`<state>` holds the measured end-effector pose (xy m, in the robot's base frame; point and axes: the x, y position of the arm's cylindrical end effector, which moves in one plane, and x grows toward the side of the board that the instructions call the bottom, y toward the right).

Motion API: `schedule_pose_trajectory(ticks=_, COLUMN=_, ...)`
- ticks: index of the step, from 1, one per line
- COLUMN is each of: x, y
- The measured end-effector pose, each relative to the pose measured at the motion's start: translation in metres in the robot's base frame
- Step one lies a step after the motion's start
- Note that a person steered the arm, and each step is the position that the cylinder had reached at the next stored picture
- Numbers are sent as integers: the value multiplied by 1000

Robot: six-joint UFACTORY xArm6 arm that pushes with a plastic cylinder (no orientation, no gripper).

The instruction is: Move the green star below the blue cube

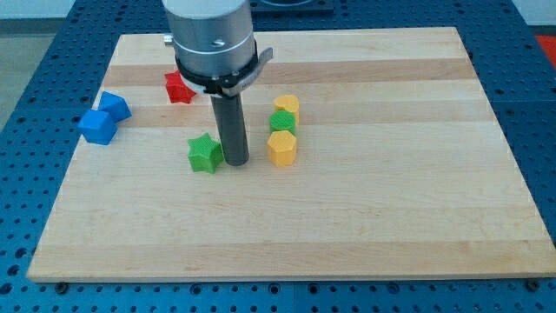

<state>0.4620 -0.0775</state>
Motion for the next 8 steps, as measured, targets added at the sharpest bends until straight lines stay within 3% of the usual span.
schedule_pose_trajectory(ticks=2, x=4, y=-114)
schedule_pose_trajectory(ticks=3, x=4, y=-136)
schedule_pose_trajectory(ticks=5, x=31, y=-138)
schedule_pose_trajectory(ticks=8, x=34, y=-163)
